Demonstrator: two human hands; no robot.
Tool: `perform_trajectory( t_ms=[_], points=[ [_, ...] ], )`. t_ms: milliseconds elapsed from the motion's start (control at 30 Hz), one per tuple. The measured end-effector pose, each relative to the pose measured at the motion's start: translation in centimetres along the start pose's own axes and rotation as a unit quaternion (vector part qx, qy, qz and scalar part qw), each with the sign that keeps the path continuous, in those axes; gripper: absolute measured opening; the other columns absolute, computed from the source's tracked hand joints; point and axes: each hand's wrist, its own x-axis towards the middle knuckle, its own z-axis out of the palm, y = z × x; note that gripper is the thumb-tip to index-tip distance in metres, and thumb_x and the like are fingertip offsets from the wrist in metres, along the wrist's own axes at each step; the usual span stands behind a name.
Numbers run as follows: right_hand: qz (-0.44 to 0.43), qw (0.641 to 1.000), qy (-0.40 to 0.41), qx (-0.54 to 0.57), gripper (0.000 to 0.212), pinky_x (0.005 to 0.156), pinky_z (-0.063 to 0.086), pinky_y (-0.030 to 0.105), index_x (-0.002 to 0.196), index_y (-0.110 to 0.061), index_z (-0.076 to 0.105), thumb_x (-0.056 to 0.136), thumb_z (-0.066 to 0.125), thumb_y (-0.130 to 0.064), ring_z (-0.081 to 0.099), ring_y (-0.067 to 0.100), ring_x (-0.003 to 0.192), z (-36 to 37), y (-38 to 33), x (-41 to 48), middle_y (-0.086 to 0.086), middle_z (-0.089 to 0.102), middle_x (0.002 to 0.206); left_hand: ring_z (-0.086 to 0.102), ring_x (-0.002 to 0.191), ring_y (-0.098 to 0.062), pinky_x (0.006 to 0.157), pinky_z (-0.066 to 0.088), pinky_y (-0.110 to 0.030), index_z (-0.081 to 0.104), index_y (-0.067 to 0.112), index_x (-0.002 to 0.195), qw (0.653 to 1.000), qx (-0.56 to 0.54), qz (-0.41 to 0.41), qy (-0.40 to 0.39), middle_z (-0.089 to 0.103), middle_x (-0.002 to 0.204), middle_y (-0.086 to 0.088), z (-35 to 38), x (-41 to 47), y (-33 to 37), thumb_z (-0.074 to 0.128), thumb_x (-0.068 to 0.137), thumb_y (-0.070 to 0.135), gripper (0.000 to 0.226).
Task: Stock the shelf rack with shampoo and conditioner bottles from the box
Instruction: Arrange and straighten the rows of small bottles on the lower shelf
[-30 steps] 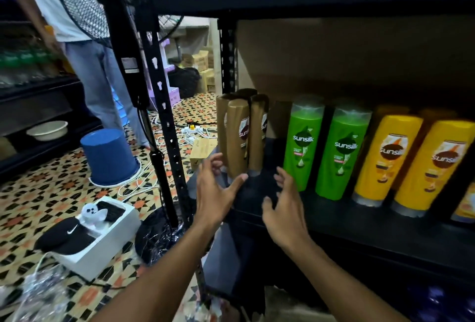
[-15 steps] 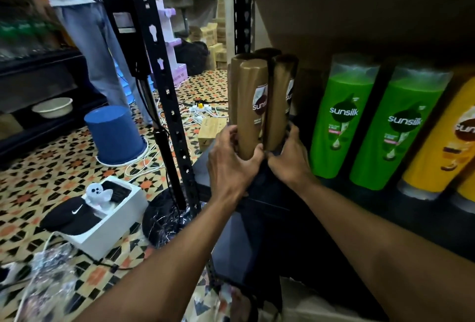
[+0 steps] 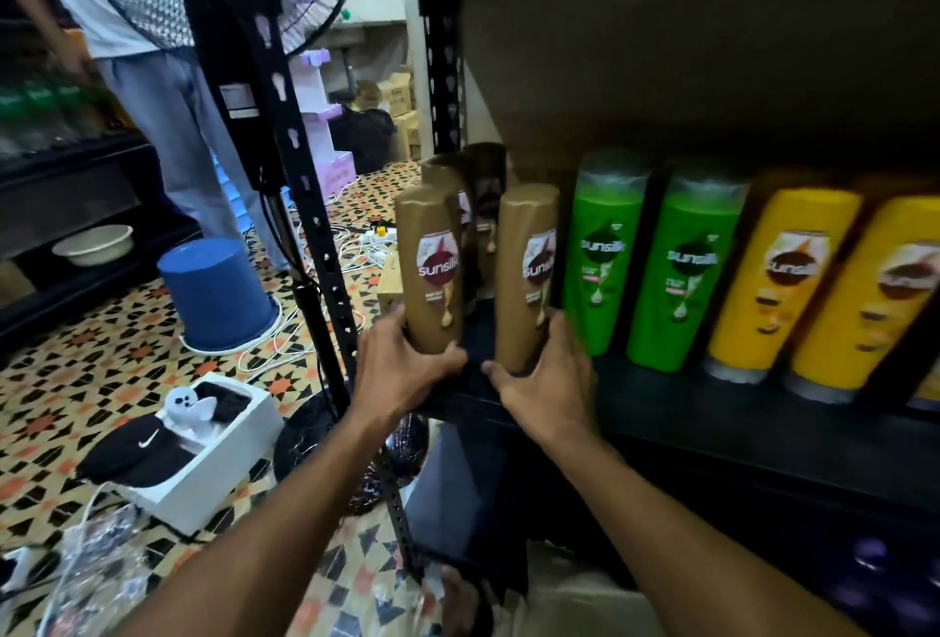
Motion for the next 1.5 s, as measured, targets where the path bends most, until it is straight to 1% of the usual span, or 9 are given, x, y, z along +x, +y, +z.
perform_trajectory(
  t_ms=[100,233,433,633,933,1100,1300,1400,1500],
  points=[
    [0.009,1.0,0.024,0.01,0.086,0.093,0.052,0.037,0.132,-0.02,0.053,0.062,0.087,-0.056,0.06,0.027,0.111,-3.3,1.1,-2.7,0.003,0.061,0.122,0.073,0.077,-0.003,0.069,0.063,-0.038,0.065,0.029,0.094,0.999,-0.011,0.008,-0.047,0.076,0.087,0.012,0.7,-1.6,1.2,0.088,0.065,0.024,0.038],
    [0.019,0.997,0.078,0.002,0.085,0.094,0.052,0.038,0.132,-0.016,0.055,0.065,0.087,-0.057,0.059,0.025,0.112,-9.2,3.8,-5.2,0.003,0.059,0.121,0.074,0.086,-0.008,0.075,0.062,-0.043,0.068,0.022,0.105,0.994,-0.046,0.033,-0.092,0.077,0.095,0.008,4.5,-4.1,4.9,0.083,0.059,0.038,0.051],
    [0.057,0.985,0.149,-0.06,0.078,0.087,0.047,0.032,0.126,-0.014,0.057,0.066,0.089,-0.052,0.06,0.026,0.107,-17.6,9.4,-5.7,0.005,0.061,0.116,0.072,0.088,-0.009,0.079,0.061,-0.037,0.067,0.023,0.108,0.984,-0.057,0.057,-0.159,0.075,0.095,0.008,11.8,-6.5,10.7,0.078,0.051,0.052,0.066],
    [0.089,0.977,0.172,-0.087,0.081,0.094,0.054,0.043,0.131,-0.022,0.05,0.067,0.085,-0.057,0.061,0.027,0.111,-22.8,14.3,-5.0,0.004,0.063,0.121,0.065,0.105,-0.015,0.092,0.057,-0.038,0.047,0.026,0.132,0.972,-0.09,0.075,-0.203,0.067,0.112,0.009,17.2,-8.4,14.1,0.081,0.056,0.047,0.086],
    [0.12,0.97,0.189,-0.095,0.086,0.096,0.053,0.044,0.134,-0.021,0.048,0.066,0.085,-0.058,0.06,0.028,0.115,-24.9,16.6,-4.5,0.006,0.064,0.123,0.063,0.108,-0.013,0.095,0.056,-0.037,0.047,0.024,0.13,0.961,-0.112,0.078,-0.241,0.064,0.113,0.01,21.1,-9.4,16.5,0.086,0.068,0.035,0.074],
    [0.123,0.972,0.187,-0.073,0.092,0.098,0.052,0.048,0.139,-0.022,0.045,0.064,0.086,-0.058,0.058,0.028,0.12,-25.1,16.8,-4.7,0.006,0.062,0.128,0.062,0.106,-0.011,0.085,0.053,-0.02,0.047,0.02,0.133,0.961,-0.12,0.078,-0.237,0.063,0.115,0.006,21.9,-9.4,16.6,0.088,0.07,0.029,0.076],
    [0.118,0.97,0.212,0.001,0.12,0.111,0.041,0.048,0.153,-0.026,0.019,0.062,0.096,-0.032,0.04,0.025,0.137,-25.0,15.3,-7.3,0.007,0.039,0.148,0.06,0.1,0.008,0.083,0.049,-0.009,0.041,0.023,0.135,0.955,-0.159,0.073,-0.238,0.061,0.114,0.016,21.0,-9.7,15.9,0.092,0.071,0.03,0.083],
    [0.06,0.965,0.254,-0.017,0.099,0.105,0.046,0.045,0.146,-0.019,0.03,0.068,0.092,-0.017,0.044,0.021,0.128,-24.5,13.7,-9.8,0.005,0.039,0.139,0.064,0.113,-0.006,0.098,0.052,-0.024,0.04,0.026,0.139,0.954,-0.167,0.071,-0.237,0.066,0.123,0.004,19.6,-9.9,14.5,0.094,0.066,0.036,0.091],
    [-0.017,0.973,0.231,-0.018,0.076,0.096,0.053,0.043,0.136,-0.02,0.039,0.075,0.081,-0.001,0.048,0.014,0.119,-22.3,11.1,-11.7,-0.001,0.041,0.132,0.063,0.116,-0.004,0.106,0.05,-0.027,0.042,0.028,0.138,0.956,-0.154,0.073,-0.24,0.067,0.124,0.004,16.3,-9.6,12.4,0.094,0.068,0.033,0.087]
  ],
)
